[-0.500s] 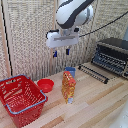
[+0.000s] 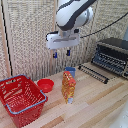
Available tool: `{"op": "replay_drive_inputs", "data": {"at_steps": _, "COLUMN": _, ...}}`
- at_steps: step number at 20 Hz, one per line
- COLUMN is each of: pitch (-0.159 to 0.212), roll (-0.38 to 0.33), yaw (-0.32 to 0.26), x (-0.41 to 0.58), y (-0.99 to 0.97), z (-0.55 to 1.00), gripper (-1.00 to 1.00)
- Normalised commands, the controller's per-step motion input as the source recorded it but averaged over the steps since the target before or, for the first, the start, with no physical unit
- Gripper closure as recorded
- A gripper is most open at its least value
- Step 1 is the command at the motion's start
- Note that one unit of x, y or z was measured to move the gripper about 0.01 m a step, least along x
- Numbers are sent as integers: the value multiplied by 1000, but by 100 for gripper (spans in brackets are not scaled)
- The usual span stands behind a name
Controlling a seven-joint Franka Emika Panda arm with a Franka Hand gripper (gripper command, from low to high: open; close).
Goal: Extend the gripper towards the oven tray handle. Grasp the handle and carefully pull the tray out of the oven. Move the gripper above the red bowl. Grab the red bowl gently. Lift the bowl and place it onto the oven tray.
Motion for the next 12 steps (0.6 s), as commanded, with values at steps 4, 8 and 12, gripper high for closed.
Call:
{"op": "replay_drive_inputs", "data": {"at_steps": 4, "pitch": -20, "roll": -282, "yaw": 214, "x": -89, "y": -93, "z": 31, "gripper": -100}}
{"op": "replay_drive_inputs", "data": {"at_steps": 8, "pitch": -94, "roll": -239, "yaw": 240, "x": -91, "y": -161, "z": 0, "gripper": -100}}
{"op": "replay_drive_inputs", "data": {"at_steps": 12, "pitch": -125, "roll": -239, "yaw": 223, "x": -103, "y": -164, "z": 0, "gripper": -100}}
